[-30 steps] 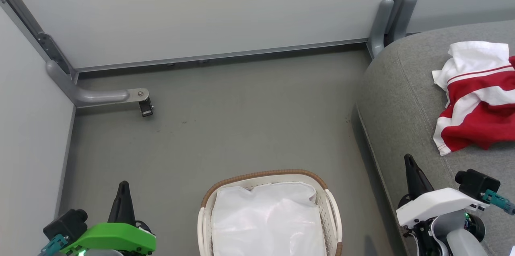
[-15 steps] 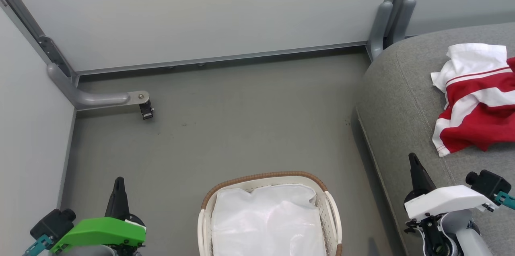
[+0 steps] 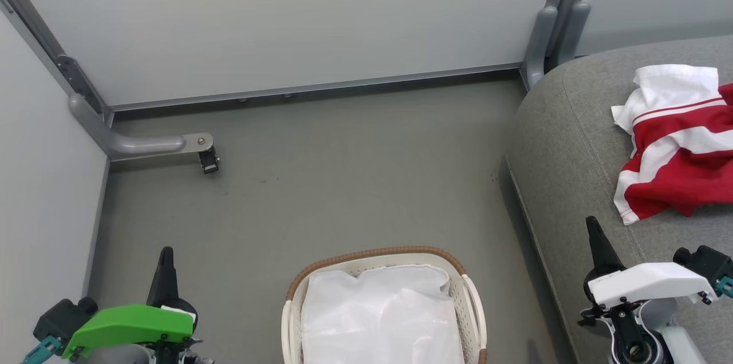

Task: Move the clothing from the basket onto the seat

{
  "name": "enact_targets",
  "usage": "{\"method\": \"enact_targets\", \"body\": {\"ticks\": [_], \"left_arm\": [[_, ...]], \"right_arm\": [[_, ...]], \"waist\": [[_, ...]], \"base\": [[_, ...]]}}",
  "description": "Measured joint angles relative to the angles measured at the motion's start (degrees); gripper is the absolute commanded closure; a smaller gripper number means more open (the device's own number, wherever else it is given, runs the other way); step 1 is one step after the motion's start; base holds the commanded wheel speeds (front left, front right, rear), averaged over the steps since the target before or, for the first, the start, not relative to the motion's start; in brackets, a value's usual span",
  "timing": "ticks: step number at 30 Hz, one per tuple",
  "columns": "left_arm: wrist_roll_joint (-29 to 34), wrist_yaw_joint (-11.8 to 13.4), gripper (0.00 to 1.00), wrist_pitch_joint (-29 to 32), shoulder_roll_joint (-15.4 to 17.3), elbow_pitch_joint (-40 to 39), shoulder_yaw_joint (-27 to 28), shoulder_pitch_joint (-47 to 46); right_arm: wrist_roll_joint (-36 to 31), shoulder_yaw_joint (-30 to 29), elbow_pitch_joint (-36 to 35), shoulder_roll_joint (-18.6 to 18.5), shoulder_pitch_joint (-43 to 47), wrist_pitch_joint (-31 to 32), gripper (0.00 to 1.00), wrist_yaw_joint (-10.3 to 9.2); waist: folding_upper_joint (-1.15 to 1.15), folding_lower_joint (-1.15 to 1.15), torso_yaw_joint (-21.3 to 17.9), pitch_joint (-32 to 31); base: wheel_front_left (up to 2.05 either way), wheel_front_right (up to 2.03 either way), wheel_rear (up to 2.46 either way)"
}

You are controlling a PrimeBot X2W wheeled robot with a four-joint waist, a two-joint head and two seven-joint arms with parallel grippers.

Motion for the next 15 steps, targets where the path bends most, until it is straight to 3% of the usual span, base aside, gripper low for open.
{"method": "enact_targets", "body": {"ticks": [15], "left_arm": [[-8.9,-0.5,1.00,2.3,0.0,-0.6,1.0,-0.8]], "right_arm": [[9.0,-0.9,-1.0,0.0,0.1,2.3,1.00,0.00]], "waist": [[0.00,0.00,0.0,-0.6]], "base": [[0.00,0.00,0.00]]}}
